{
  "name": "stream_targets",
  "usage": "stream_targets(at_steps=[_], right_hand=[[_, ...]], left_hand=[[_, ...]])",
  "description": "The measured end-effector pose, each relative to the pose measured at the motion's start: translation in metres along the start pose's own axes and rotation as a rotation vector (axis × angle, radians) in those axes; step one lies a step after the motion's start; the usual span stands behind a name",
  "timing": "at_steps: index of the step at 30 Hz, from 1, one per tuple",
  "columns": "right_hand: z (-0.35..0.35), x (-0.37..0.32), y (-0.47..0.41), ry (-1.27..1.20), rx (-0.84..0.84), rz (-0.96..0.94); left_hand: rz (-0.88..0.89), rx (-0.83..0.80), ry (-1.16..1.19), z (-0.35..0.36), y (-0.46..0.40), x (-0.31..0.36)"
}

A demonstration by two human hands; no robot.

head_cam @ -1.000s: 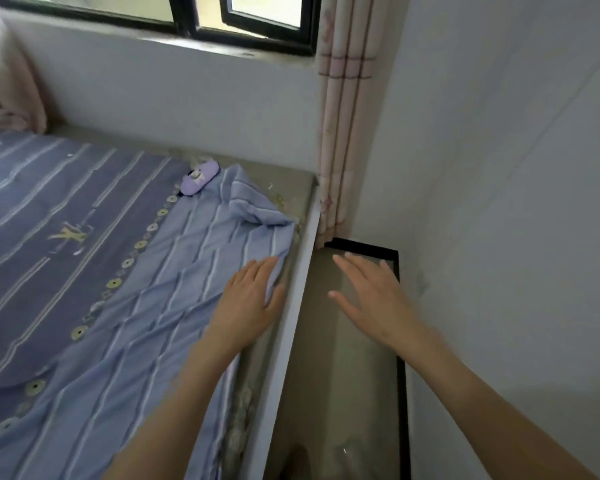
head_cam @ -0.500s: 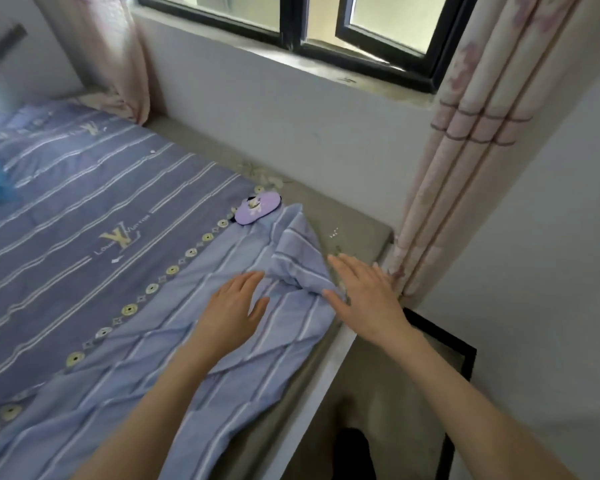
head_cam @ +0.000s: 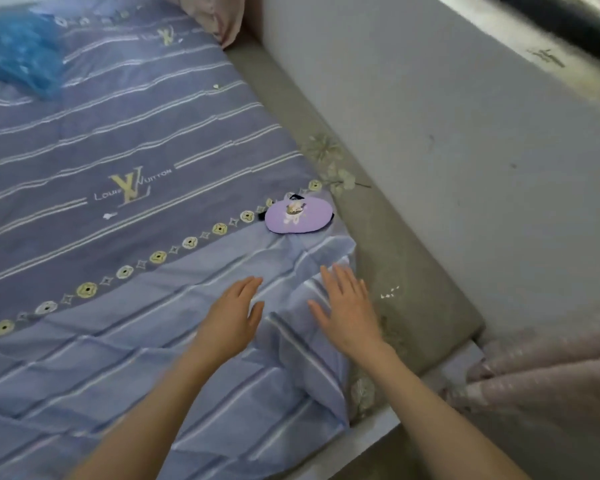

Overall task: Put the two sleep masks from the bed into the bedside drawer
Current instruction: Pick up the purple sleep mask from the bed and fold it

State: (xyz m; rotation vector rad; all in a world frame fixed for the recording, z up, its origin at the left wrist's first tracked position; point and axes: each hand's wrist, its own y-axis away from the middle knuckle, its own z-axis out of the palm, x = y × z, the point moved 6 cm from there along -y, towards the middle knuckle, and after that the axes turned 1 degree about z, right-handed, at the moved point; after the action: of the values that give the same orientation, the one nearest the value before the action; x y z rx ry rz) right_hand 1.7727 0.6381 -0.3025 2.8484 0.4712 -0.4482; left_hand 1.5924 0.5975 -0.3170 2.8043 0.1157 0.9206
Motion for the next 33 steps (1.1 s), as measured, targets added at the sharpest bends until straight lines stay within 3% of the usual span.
stream_targets(at_steps=[8,16,21,27,30,33], right_hand=[[0.107,0.061,-0.087,-0.023,-0.002,0.035],[0.140,0.074,-0.109,0.065,0.091,0.023],[0.144,0.080,-0.116,0.094,0.080,0.025],[0.146,0.079,-0.118,0.010,-0.037,0.030],[0.136,0.076,-0.115,-0.021,-0.157,0.030],[0.113,0.059,-0.102,-0.157,-0.237,0.053]], left_hand=[[0.047,0.068,0.042,0.062,-0.154,-0.020],[0.127,0.122,0.027,0.093,-0.235,-0.008],[0.087,0.327,0.138,0.076,-0.233,-0.008],[0.150,0.373,0.220,0.036,-0.183,-0.013],[0.006,0.490,0.401,0.005,-0.148,-0.022],[-0.213,0.515,0.783,-0.011,-0.109,-0.036]])
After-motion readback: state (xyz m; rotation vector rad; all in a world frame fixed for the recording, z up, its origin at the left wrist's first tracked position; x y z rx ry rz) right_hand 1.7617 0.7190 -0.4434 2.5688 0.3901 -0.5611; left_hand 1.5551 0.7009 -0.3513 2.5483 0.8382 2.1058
